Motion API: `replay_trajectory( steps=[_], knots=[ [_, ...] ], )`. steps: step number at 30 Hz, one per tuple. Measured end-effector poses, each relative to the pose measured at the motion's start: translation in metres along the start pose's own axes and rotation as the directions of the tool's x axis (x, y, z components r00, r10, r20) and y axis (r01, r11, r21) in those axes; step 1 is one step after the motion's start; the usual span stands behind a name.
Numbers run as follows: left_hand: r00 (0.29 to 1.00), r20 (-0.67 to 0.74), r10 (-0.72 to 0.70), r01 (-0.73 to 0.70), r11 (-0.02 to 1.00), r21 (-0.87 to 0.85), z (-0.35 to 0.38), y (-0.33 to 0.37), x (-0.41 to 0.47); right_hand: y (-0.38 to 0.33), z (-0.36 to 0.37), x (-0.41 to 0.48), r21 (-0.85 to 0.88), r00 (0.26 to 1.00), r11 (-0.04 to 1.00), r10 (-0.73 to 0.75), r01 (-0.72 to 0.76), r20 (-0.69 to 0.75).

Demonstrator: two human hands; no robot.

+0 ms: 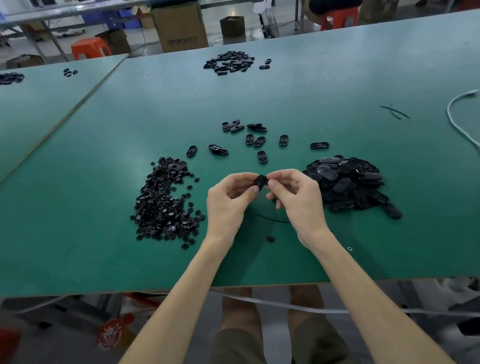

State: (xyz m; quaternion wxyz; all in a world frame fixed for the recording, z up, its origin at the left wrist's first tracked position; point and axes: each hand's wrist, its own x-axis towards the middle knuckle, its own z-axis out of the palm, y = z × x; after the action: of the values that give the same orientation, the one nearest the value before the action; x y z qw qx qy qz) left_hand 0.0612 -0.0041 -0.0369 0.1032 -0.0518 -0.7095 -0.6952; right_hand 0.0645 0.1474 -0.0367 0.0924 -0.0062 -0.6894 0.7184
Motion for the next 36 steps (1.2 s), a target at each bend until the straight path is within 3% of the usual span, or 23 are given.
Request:
replay_trajectory(
  steps=[9, 18, 36],
  knots=[
    [0.997, 0.075, 0.003, -0.003, 1.000, 0.001, 0.0000, 0.0020, 0.0000, 0.0006, 0.0012, -0.0005, 0.008, 1.000, 1.000, -0.009, 0.009, -0.011],
    [0.999, 0.045, -0.029, 0.032, 0.996, -0.081, -0.0003, 0.0031, 0.0006, 0.0022, -0.0006, 0.0003, -0.027, 1.000, 0.999, -0.018, 0.018, -0.012],
    [0.997, 0.040, -0.061, 0.064, 0.996, -0.066, -0.0001, 0.0018, 0.0014, 0.0029, -0.0018, 0.0008, -0.039, 1.000, 0.999, -0.004, 0.003, -0.023]
  ],
)
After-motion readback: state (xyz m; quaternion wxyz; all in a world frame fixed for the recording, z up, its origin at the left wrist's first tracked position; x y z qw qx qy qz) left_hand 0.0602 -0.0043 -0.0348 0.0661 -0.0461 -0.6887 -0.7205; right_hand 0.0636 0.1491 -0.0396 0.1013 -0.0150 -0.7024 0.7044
